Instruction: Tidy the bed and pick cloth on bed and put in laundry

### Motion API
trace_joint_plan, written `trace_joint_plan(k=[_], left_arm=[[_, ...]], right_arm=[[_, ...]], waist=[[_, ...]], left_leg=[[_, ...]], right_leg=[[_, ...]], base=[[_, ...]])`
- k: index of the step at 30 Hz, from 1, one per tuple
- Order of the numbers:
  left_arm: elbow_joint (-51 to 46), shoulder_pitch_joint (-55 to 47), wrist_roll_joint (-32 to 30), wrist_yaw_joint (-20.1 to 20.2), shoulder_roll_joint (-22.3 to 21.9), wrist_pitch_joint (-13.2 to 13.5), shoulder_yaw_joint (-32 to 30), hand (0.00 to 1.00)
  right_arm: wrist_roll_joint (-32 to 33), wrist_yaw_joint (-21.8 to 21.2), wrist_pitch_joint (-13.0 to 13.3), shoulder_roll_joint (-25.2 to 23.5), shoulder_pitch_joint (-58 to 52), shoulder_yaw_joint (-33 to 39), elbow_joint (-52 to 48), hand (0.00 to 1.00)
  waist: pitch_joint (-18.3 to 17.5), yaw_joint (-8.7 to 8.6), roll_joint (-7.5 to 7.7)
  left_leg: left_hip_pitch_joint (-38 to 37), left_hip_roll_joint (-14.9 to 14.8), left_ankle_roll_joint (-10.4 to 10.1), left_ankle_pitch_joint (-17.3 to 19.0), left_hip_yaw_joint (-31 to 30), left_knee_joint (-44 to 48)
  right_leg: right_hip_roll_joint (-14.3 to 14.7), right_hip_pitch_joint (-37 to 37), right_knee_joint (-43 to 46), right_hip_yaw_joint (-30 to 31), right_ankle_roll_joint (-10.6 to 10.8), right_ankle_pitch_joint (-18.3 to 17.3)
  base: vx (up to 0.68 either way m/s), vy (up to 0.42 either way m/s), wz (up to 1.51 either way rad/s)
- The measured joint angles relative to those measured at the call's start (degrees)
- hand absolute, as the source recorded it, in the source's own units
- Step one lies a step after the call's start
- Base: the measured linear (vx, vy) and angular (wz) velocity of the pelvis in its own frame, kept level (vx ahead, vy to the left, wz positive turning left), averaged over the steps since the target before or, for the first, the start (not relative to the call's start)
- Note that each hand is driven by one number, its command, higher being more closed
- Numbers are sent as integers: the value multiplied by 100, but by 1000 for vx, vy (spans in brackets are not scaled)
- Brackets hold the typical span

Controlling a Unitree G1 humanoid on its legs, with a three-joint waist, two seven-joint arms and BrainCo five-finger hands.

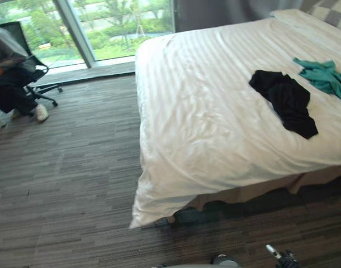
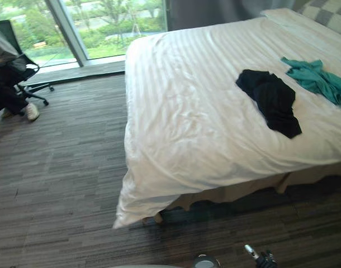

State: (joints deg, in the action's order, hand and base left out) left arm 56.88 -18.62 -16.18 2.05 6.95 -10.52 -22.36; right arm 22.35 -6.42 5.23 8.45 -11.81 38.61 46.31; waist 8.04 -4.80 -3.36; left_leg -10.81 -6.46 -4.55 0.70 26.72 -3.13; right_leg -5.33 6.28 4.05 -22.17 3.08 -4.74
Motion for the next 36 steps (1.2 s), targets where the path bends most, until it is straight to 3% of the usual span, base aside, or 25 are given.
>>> trace_joint_plan(k=[1,2,6,8,12,16,19,21,22,25,27,31,34,36], left_arm=[[5,-58,40,-21,-23,44,-80,0],[4,-125,89,-87,-57,159,-111,0],[-85,-118,457,-218,-253,847,-109,0],[-140,-114,513,-231,-250,988,-5,0],[-280,-79,548,-334,-243,1143,538,0],[-488,93,1166,-351,-211,1225,816,0],[-566,160,1881,-333,-211,1232,889,0],[-601,366,2393,-313,-212,1238,946,0],[-657,428,2508,-302,-212,1238,946,0],[-1196,907,3058,-128,-184,1280,948,0],[-1673,1235,3506,12,-134,1255,989,0],[-1523,1536,3917,31,-38,1021,1431,0],[-1237,1950,4443,27,-118,916,1828,0],[-1097,2214,4541,11,-153,915,1990,0]], right_arm=[[81,-13,11,51,40,106,-148,0],[167,-56,54,168,125,197,-384,100],[160,-487,248,823,556,64,-1798,100],[95,-673,291,1009,790,-288,-2149,100],[-105,-1387,348,1515,1773,-2251,-2774,100],[-176,-1775,310,1547,2984,-3762,-2734,100],[-170,-1929,236,1523,3790,-4332,-2553,100],[-142,-1976,88,1460,4685,-4704,-2447,100],[-134,-1972,75,1425,4922,-4779,-2445,100],[36,-1822,10,1343,6303,-5043,-2467,100],[69,-1484,-225,1349,7192,-5100,-2469,100],[27,-1092,-390,1478,7259,-5320,-2351,100],[-122,-494,-723,1500,7413,-5321,-1752,100],[-231,-136,-965,1518,7540,-5259,-980,100]], waist=[[-18,24,26],[-68,74,27],[-207,60,28],[-235,69,78],[-300,138,244],[-247,432,298],[-156,634,401],[138,917,513],[265,973,529],[1129,1231,532],[1862,1428,434],[2043,1760,304],[2202,1907,14],[2276,2091,-147]], left_leg=[[-6,0,1,-2,-9,-15],[-3,4,2,-2,-10,-15],[26,73,50,-34,-173,-105],[50,80,53,-36,-214,-106],[140,134,126,-107,-379,-153],[315,207,226,-244,-711,-216],[456,243,264,-304,-973,-214],[680,243,268,-310,-1143,-80],[787,243,268,-310,-1217,5],[1689,134,273,-306,-1456,663],[2335,67,275,-304,-1687,1060],[3434,55,304,-317,-1986,1545],[4179,155,417,-402,-2190,1799],[4451,175,419,-448,-2202,1790]], right_leg=[[15,29,-59,-10,-5,35],[30,57,-152,-6,-13,78],[37,163,-424,-120,11,256],[43,155,-454,-135,26,271],[45,152,-564,-289,-4,365],[12,164,-625,-561,41,419],[6,162,-630,-794,41,419],[-41,116,-606,-947,39,417],[-58,64,-575,-1016,35,414],[-180,-674,80,-1120,-144,269],[-282,-1241,599,-1261,-230,129],[-473,-2209,1273,-1439,-360,-41],[-741,-2904,1882,-1571,-419,-263],[-804,-3219,2006,-1569,-463,-294]], base=[[-86,-23,15],[-82,-6,-3],[-72,3,9],[-50,-3,5],[-6,-6,13],[27,7,41],[25,-6,48],[3,-4,44],[-47,2,47],[-137,17,39],[-201,38,40],[-119,21,37],[-109,18,40],[-136,20,17]])
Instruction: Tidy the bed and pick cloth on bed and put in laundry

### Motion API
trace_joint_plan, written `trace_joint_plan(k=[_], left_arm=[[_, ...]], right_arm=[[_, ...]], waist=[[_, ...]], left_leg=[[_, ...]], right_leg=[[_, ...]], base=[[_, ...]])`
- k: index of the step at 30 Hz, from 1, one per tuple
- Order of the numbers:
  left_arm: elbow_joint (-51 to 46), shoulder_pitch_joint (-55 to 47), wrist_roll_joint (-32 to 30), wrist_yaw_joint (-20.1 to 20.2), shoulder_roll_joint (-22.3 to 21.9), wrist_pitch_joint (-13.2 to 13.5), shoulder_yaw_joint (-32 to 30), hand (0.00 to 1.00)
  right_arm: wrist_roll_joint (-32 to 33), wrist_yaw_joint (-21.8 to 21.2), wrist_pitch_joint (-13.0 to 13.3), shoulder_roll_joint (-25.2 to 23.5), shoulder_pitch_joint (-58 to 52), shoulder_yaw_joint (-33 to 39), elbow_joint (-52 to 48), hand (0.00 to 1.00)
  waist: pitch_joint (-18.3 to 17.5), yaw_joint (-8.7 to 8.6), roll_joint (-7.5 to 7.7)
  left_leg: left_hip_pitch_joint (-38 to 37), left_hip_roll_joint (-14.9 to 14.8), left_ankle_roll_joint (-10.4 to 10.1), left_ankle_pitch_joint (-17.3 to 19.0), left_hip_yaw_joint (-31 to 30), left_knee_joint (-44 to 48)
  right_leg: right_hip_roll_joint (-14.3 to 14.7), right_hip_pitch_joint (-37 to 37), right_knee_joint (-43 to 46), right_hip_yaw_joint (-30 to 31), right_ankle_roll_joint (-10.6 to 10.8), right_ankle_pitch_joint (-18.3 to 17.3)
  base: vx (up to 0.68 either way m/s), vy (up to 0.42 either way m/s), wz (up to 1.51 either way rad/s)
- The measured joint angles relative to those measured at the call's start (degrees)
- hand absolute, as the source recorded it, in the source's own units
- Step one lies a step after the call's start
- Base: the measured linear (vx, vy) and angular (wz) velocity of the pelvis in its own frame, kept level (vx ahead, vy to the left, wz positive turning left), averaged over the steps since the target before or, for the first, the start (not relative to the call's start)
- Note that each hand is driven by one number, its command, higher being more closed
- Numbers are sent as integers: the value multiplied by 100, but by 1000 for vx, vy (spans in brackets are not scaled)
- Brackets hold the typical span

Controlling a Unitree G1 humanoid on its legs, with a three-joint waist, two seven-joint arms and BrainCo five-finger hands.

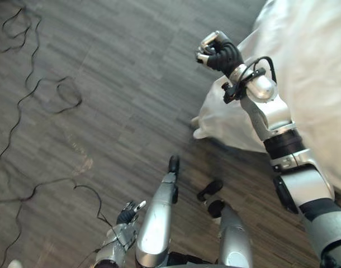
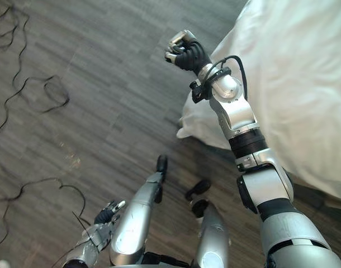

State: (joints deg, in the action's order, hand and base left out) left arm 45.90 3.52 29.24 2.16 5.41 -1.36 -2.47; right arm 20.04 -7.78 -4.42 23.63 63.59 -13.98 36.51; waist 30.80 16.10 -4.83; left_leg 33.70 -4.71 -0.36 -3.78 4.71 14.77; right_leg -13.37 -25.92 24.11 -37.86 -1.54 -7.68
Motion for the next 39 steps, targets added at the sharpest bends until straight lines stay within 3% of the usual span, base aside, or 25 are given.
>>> trace_joint_plan(k=[1,4,8,11,13,15,16,19,21,22,24,26,27,29,31,35,37,39], left_arm=[[29,100,0,-18,-99,45,44,0],[49,167,-14,-108,-211,252,74,0],[35,229,-15,-220,-366,433,150,0],[-48,223,-10,-218,-479,445,188,0],[-33,209,-28,-216,-490,447,185,0],[164,185,-240,-215,-424,452,177,0],[193,170,-289,-215,-401,452,176,0],[193,-54,-455,-217,-253,425,89,0],[166,-220,-759,-218,-124,395,18,0],[157,-237,-781,-218,-111,397,18,0],[167,-291,-1146,-213,29,399,67,0],[176,-386,-1230,-214,87,408,77,0],[205,-494,-1309,-214,111,403,80,0],[273,-636,-1365,-210,127,372,97,0],[342,-736,-1408,-200,189,305,208,0],[380,-739,-1399,-76,247,156,251,0],[380,-726,-1356,37,288,120,225,0],[366,-707,-1277,190,287,54,208,0]], right_arm=[[-4,224,-124,52,-13,98,581,100],[73,616,-149,200,-259,453,1537,100],[891,624,64,330,-503,900,1542,100],[1282,104,13,239,-927,1030,1669,100],[1374,-322,16,60,-1428,1209,1747,100],[1394,-979,91,-274,-2440,1413,1823,100],[1393,-1139,117,-369,-2751,1393,1787,100],[1388,-1686,221,-752,-4484,917,658,100],[1303,-2202,459,-1052,-5601,212,-249,100],[1299,-2254,472,-1079,-5676,138,-326,100],[1030,-2770,784,-1287,-6277,-717,-1136,100],[1016,-2912,900,-1381,-6235,-1026,-1482,100],[1122,-2965,1032,-1491,-6100,-1064,-1668,100],[1470,-2929,1199,-1565,-5718,-938,-1863,100],[2100,-2757,1326,-1596,-5053,-472,-2119,100],[3065,-2307,1269,-1527,-3628,545,-1934,100],[3480,-2076,1213,-1320,-2987,1032,-1600,100],[3832,-1756,1049,-882,-2192,1474,-1266,100]], waist=[[38,77,-124],[28,70,-240],[-31,38,-333],[-85,2,-417],[-85,-150,-416],[-75,-530,-399],[-68,-621,-388],[-23,-1082,-213],[-26,-1353,41],[-32,-1371,69],[-114,-1391,344],[-279,-1378,469],[-522,-1373,543],[-825,-1355,557],[-1078,-1340,491],[-1125,-1296,417],[-1103,-1205,377],[-1007,-1192,204]], left_leg=[[106,35,-15,-85,-21,-88],[255,126,-15,-423,35,-551],[165,162,-20,-571,245,-810],[-109,188,-21,-574,545,-916],[-355,226,-16,-577,641,-1039],[-823,305,33,-607,681,-1211],[-958,313,47,-599,705,-1241],[-1621,257,69,-479,978,-1451],[-2163,142,-45,-394,1152,-1647],[-2204,128,-50,-391,1166,-1654],[-2659,-35,-103,-360,1238,-1651],[-2819,-81,-156,-329,1240,-1646],[-2886,-137,-171,-319,1235,-1647],[-3051,-159,-208,-293,1233,-1680],[-3191,-204,-230,-273,1235,-1693],[-3229,-206,-227,-272,1250,-1686],[-3236,-207,-224,-273,1247,-1671],[-3080,-184,-209,-284,1165,-1625]], right_leg=[[-41,-142,49,-24,-13,-4],[-163,-532,133,-38,-62,31],[-250,-680,250,87,-67,40],[-368,-615,394,264,-24,-8],[-388,-471,380,363,-11,-13],[-432,-109,337,436,67,-49],[-421,3,299,471,84,-48],[-249,481,19,718,165,-5],[-16,915,-278,862,199,20],[6,952,-302,873,199,20],[229,1470,-539,881,190,38],[331,1694,-676,842,196,43],[407,1836,-807,805,235,72],[520,2087,-1055,801,291,150],[625,2347,-1386,819,304,305],[664,2412,-1543,879,239,440],[663,2394,-1513,911,209,460],[597,2232,-1353,860,198,453]], base=[[-99,14,18],[-74,-1,14],[-28,-18,-10],[8,-15,-12],[39,1,-17],[68,11,-12],[83,10,-34],[76,-8,-63],[89,-59,-62],[73,-94,-44],[76,-123,-22],[59,-85,-1],[106,-69,5],[101,-34,0],[40,14,-8],[-51,59,-10],[-80,38,-5],[-110,49,14]])
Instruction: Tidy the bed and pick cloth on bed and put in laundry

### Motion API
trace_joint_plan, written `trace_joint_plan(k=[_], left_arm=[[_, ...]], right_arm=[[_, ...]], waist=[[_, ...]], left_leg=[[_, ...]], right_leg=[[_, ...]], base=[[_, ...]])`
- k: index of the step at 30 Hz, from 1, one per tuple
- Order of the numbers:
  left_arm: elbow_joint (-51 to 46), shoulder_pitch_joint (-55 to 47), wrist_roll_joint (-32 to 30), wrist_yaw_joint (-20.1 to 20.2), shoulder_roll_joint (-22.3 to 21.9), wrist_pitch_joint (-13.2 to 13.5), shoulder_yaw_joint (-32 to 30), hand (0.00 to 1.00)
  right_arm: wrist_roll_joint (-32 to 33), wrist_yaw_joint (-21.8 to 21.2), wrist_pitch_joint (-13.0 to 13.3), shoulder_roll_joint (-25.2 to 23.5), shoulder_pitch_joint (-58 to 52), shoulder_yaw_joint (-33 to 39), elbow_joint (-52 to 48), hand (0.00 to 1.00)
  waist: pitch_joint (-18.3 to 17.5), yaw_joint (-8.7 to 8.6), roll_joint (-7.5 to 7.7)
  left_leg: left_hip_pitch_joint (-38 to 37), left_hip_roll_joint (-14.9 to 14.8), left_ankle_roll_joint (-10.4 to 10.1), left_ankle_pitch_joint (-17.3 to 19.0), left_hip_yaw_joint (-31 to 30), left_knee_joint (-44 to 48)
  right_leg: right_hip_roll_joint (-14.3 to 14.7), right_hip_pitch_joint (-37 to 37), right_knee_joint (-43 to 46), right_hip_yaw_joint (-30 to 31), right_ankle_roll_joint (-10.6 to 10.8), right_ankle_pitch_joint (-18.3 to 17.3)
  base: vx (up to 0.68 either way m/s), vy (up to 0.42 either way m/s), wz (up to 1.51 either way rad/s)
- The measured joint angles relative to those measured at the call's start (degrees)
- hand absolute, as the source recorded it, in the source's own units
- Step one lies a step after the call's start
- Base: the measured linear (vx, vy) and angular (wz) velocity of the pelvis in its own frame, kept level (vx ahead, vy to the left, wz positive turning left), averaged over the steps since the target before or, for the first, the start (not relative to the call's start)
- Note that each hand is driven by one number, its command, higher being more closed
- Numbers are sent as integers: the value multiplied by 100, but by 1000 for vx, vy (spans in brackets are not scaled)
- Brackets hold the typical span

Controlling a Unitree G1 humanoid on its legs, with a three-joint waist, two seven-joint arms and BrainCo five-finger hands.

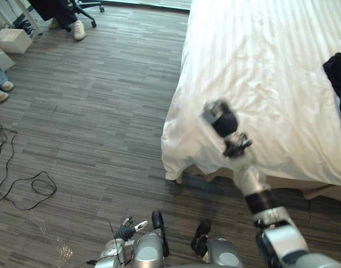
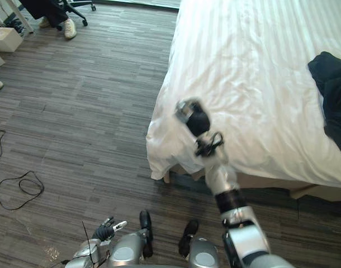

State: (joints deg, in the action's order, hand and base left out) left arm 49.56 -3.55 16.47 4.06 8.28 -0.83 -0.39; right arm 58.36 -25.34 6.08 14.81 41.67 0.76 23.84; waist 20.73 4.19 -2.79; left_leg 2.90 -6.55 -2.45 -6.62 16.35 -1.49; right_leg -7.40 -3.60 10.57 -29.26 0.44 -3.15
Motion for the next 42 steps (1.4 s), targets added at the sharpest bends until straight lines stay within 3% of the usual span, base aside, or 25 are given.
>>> trace_joint_plan(k=[4,6,9,12,14,18,19,23,25,28,30,31,32,34,36,38,42], left_arm=[[29,79,191,120,-57,-59,30,0],[81,224,356,136,-62,-57,147,0],[234,572,473,65,-172,-12,536,0],[271,761,644,-57,-352,4,608,0],[263,766,644,-69,-430,72,605,0],[158,824,548,-62,-594,199,567,0],[148,840,516,-77,-596,202,458,0],[38,787,500,-297,-390,226,-70,0],[39,789,454,-293,-353,268,-163,0],[51,797,296,-290,-383,273,-173,0],[56,694,110,-291,-371,227,-226,0],[57,689,49,-288,-371,221,-245,0],[53,688,-97,-283,-363,224,-253,0],[46,683,-251,-284,-341,240,-263,0],[53,636,-442,-289,-333,240,-345,0],[56,477,-613,-292,-330,241,-412,0],[285,30,-763,-294,-333,242,-474,0]], right_arm=[[269,564,-118,842,1028,483,659,100],[349,1311,-224,1506,1503,706,1656,100],[476,2099,-292,2255,1572,897,2560,100],[484,2205,-261,2406,1578,1119,2176,100],[448,2351,-297,2404,1530,1118,2029,100],[802,2630,-109,2113,1049,1440,1351,100],[900,2630,1,1840,761,1632,1083,100],[803,2487,354,457,-901,1754,504,100],[611,2486,356,-2,-1903,1868,983,100],[375,2496,331,-556,-3270,2176,1790,100],[-148,2207,224,-724,-4177,2431,2110,100],[-298,2081,226,-742,-4382,2536,2160,100],[-529,1863,237,-767,-4648,2674,2225,0],[-754,1605,245,-823,-4938,2778,2243,0],[-1402,1489,277,-978,-4993,2818,2296,0],[-1875,1398,292,-1080,-5000,2818,2468,0],[-3008,1142,580,-1267,-5125,2690,2704,0]], waist=[[247,3,-430],[348,165,-652],[478,347,-942],[571,324,-1133],[573,321,-1131],[606,282,-1019],[609,249,-910],[600,-133,-146],[595,-239,56],[599,-444,86],[605,-706,94],[608,-737,98],[609,-757,100],[607,-803,105],[525,-811,154],[321,-812,174],[-333,-804,173]], left_leg=[[553,109,99,-135,-141,45],[989,175,76,-240,-238,-31],[1574,237,161,-492,-292,-152],[1926,294,284,-699,-215,-249],[1950,319,282,-695,-149,-246],[1993,352,270,-660,-60,-214],[2006,331,292,-642,-13,-167],[1750,263,281,-463,162,-31],[1512,256,232,-320,221,-30],[1309,284,208,-182,329,-45],[1016,296,164,-74,467,-57],[886,287,161,-64,515,-59],[666,261,95,-3,572,-59],[372,217,83,37,578,-68],[91,128,15,109,606,-80],[-39,76,11,109,631,-168],[-592,10,-101,194,737,-349]], right_leg=[[-235,-659,463,-74,-12,-96],[-309,-1187,621,-58,-37,-95],[-388,-1880,787,-54,-120,-21],[-483,-2397,969,36,-172,55],[-525,-2499,1067,120,-131,24],[-627,-2661,1322,183,-99,-180],[-613,-2666,1323,197,-109,-189],[-512,-2382,1211,332,-107,-189],[-467,-2146,1091,398,-81,-179],[-453,-1965,956,514,-15,-150],[-408,-1716,801,667,57,-87],[-371,-1595,734,724,71,-69],[-327,-1376,634,757,87,-57],[-257,-1032,504,748,91,-59],[-119,-681,296,747,104,-45],[-20,-518,118,732,120,-19],[205,178,-481,753,155,84]], base=[[-125,50,20],[-80,5,9],[-36,-43,9],[13,-63,-2],[23,-59,-9],[-4,-50,-1],[-19,-54,-13],[12,-45,-19],[45,0,-23],[69,27,-29],[100,31,-47],[118,11,-43],[107,-16,-30],[75,-33,-15],[44,-42,-11],[73,-39,-6],[137,-20,-11]])
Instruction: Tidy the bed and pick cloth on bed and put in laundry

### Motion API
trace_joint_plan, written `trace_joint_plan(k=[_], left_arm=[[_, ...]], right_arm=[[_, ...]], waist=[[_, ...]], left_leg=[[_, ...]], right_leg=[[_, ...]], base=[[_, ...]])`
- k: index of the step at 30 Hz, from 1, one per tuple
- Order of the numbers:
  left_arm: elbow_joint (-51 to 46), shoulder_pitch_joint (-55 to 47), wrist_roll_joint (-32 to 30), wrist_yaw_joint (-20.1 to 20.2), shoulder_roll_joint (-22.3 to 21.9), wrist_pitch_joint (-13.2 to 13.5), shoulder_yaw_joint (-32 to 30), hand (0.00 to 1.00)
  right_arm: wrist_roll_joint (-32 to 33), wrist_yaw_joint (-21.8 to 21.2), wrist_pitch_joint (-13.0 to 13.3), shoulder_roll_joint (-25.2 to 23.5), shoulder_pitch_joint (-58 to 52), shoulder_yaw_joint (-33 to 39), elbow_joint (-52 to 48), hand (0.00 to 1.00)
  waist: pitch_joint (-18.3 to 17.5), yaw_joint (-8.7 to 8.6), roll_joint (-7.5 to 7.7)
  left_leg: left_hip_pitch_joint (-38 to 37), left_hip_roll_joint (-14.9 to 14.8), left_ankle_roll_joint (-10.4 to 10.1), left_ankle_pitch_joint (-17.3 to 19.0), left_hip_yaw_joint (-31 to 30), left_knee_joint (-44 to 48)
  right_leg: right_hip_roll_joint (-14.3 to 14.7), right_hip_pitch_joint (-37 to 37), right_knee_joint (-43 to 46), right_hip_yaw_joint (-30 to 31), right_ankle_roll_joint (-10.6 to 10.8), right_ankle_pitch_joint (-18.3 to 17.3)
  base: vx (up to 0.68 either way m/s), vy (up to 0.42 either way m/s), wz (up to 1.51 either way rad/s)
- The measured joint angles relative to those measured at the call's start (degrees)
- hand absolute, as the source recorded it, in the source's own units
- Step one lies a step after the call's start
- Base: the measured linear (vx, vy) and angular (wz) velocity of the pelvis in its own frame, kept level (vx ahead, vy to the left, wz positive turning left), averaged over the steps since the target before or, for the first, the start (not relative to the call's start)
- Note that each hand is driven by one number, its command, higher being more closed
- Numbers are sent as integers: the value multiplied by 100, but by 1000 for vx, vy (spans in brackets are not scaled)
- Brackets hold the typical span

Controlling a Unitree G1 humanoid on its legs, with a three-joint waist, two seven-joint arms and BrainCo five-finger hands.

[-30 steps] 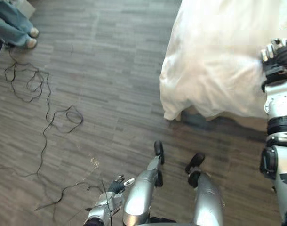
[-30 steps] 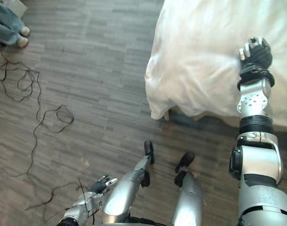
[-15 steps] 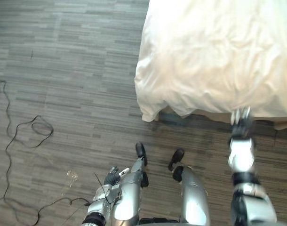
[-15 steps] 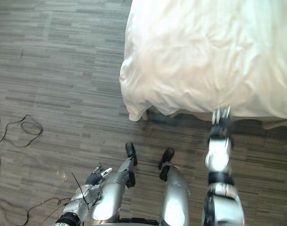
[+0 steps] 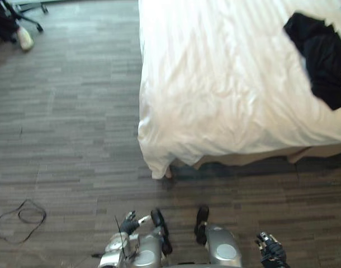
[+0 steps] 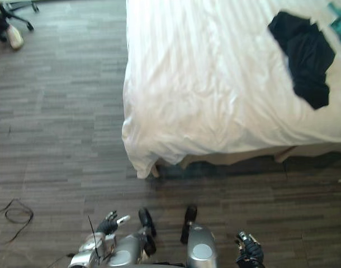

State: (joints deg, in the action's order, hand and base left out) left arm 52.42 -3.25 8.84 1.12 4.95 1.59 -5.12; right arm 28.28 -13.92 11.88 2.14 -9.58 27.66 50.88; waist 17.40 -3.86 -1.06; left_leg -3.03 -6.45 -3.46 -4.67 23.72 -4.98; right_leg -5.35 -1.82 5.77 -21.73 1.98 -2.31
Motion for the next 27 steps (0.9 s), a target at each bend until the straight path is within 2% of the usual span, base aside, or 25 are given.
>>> trace_joint_plan(k=[2,4,6,8,10,13,14,16,17,19,21,23,24,26,27], left_arm=[[-3,-70,5,4,1,-11,1,0],[-9,-26,4,9,5,-43,40,0],[-11,45,2,14,15,-132,161,0],[-9,51,4,11,0,-180,323,0],[-3,49,2,10,-37,-285,401,0],[43,9,-58,6,-51,-442,499,0],[113,-50,-44,7,-50,-522,493,0],[246,-92,393,9,-27,-785,417,0],[328,-100,733,-13,-15,-925,268,0],[389,-104,860,-11,-34,-921,-15,0],[391,-162,671,13,-124,-748,-298,0],[393,-257,549,31,-199,-587,-377,0],[416,-304,389,112,-207,-444,-396,0],[432,-284,381,142,-186,-364,-379,0],[432,-251,338,137,-183,-350,-332,0]], right_arm=[[-572,32,179,26,3,-215,-8,0],[-1654,228,331,75,21,-625,-7,0],[-2457,240,343,73,75,-1037,9,0],[-2851,227,336,72,151,-1323,99,0],[-2886,263,286,134,204,-1477,199,0],[-2588,299,11,169,212,-1701,238,0],[-2503,316,-88,171,215,-1702,244,0],[-2379,378,-228,181,235,-1719,346,0],[-2381,375,-293,216,234,-1721,422,0],[-2433,374,-350,319,235,-1749,564,0],[-2447,368,-336,472,227,-1756,827,0],[-2453,364,-337,626,178,-1755,904,0],[-2433,361,-334,716,133,-1771,899,0],[-2417,360,-337,746,114,-1795,898,0],[-2350,361,-341,751,72,-1806,899,0]], waist=[[-239,-6,-20],[-433,11,-18],[-506,13,-14],[-534,9,-17],[-604,5,-21],[-635,28,-17],[-637,33,-15],[-647,58,6],[-653,128,11],[-643,166,22],[-590,190,-28],[-612,200,-224],[-611,165,-307],[-633,167,-268],[-680,159,-228]], left_leg=[[-152,-4,-28,66,5,-21],[-279,-6,-49,112,-6,-21],[-443,-4,-64,145,-19,-20],[-563,4,-89,166,-62,-21],[-591,13,-90,168,-124,-21],[-755,19,-101,175,-148,-20],[-866,7,-159,222,-123,15],[-831,-83,-145,460,-20,417],[-669,-173,-132,664,-1,948],[-304,-284,-18,824,-219,1922],[-11,-325,11,920,-1054,2962],[-110,-343,-18,1124,-1687,3132],[-285,-326,-111,1271,-2098,3025],[-370,-234,-69,1378,-2347,2778],[-371,-181,-128,1439,-2469,2593]], right_leg=[[61,260,-266,1,8,71],[111,493,-507,-16,16,157],[143,710,-666,-44,-1,196],[161,898,-775,-90,12,204],[168,979,-846,-128,25,213],[203,1188,-906,-125,39,224],[224,1278,-924,-73,39,224],[238,1365,-952,53,37,223],[229,1379,-961,198,15,230],[162,1371,-948,412,0,228],[120,1334,-762,915,-4,223],[231,1238,-639,1423,-37,184],[372,1028,-523,1946,-39,181],[494,718,-456,2451,-27,188],[534,529,-450,2673,39,233]], base=[[143,-3,-6],[134,-6,1],[89,-6,4],[93,-9,7],[58,-7,11],[53,-4,-2],[4,3,-24],[-15,-9,-37],[-43,-32,-52],[-36,-38,-59],[-17,24,-102],[-17,121,-163],[-11,126,-182],[-26,95,-153],[-76,133,-135]])
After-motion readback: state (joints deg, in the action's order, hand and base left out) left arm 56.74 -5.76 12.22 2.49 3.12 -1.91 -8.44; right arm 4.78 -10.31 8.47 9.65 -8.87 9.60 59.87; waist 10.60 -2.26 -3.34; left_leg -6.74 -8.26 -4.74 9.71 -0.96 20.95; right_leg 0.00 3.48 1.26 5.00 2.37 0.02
